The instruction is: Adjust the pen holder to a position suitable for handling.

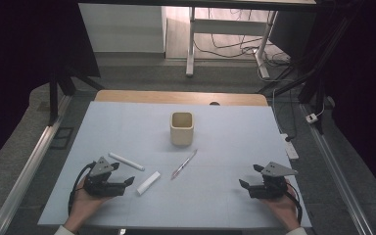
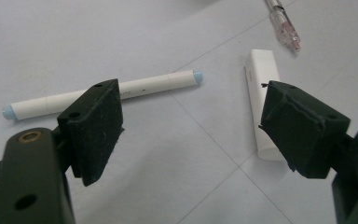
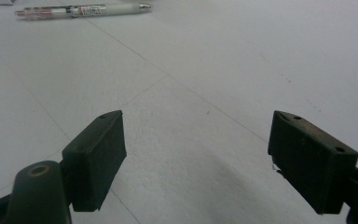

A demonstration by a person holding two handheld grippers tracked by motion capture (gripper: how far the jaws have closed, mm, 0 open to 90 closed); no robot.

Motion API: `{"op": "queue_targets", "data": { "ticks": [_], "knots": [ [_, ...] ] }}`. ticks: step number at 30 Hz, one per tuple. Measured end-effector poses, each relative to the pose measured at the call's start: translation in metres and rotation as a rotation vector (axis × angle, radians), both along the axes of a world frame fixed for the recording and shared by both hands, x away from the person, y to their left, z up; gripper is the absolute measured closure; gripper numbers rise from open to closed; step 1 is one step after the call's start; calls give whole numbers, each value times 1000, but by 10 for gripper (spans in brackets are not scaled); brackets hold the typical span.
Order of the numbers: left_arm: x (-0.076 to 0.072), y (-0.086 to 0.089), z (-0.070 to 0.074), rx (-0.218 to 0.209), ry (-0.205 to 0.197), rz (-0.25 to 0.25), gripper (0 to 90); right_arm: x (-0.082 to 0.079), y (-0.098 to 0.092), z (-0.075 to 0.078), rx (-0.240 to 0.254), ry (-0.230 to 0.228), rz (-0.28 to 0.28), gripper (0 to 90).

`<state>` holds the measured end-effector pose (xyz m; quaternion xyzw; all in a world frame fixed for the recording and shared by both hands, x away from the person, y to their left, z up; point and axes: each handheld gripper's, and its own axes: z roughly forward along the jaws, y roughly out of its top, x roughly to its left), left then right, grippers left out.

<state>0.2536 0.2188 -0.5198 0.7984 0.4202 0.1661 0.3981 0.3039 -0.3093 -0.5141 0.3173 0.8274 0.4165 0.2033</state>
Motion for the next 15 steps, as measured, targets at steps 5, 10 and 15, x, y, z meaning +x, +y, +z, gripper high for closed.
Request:
{"op": "queue_targets", "data": {
  "ticks": [5, 10, 15],
  "knots": [
    [2, -1, -1, 1, 8, 4, 207, -1, -2, 0, -2, -2, -4, 187],
    [2, 0, -2, 4, 8, 3, 207, 0, -3, 0, 29, -8, -6, 196],
    [-1, 3, -2, -3, 9, 14, 209, 3, -1, -3, 26, 1, 3, 197]
  ]
}}
